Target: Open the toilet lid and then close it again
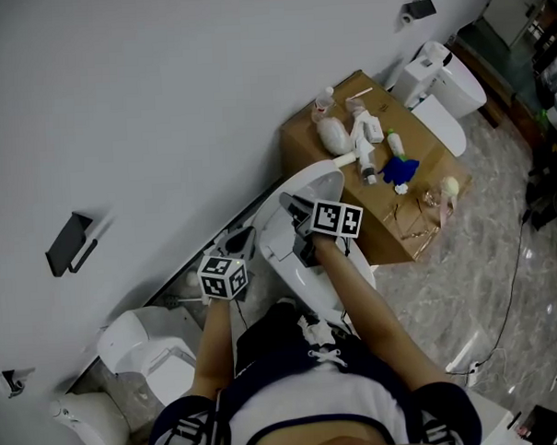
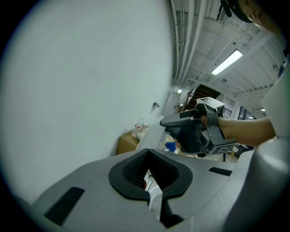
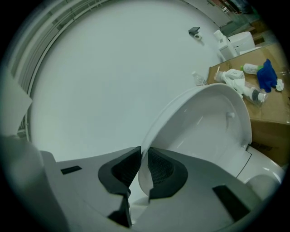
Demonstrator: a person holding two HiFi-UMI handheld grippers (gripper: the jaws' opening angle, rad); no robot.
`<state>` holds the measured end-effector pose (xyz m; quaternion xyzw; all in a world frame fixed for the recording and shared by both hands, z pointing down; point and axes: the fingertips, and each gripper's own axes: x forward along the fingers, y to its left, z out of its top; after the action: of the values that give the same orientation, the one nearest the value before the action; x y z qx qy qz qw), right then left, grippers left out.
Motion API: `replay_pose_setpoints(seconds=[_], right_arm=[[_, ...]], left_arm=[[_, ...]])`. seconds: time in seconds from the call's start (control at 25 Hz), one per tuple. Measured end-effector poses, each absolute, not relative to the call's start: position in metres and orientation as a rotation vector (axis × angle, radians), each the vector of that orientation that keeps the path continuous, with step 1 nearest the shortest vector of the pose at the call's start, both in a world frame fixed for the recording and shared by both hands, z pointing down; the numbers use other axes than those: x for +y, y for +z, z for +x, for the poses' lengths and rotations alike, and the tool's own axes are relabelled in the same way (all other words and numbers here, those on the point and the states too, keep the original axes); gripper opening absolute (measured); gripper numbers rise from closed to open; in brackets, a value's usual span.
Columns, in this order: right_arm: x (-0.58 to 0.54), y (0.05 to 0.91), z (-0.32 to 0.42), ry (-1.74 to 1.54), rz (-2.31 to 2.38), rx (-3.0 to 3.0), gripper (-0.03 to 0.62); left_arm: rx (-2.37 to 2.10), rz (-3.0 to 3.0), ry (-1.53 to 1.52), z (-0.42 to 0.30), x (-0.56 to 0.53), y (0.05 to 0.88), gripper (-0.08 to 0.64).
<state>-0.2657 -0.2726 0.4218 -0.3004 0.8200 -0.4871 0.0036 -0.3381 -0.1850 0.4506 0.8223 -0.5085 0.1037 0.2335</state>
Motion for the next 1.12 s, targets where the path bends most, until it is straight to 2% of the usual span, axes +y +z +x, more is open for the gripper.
replay_pose_setpoints(seconds=[1.12], right_arm=[[-0.198, 0.431, -0.197, -1.486, -0.990, 2.509, 0.043]], left_arm=[[-1.277, 2.344, 0.338, -0.283, -0.167, 0.454, 0.006]])
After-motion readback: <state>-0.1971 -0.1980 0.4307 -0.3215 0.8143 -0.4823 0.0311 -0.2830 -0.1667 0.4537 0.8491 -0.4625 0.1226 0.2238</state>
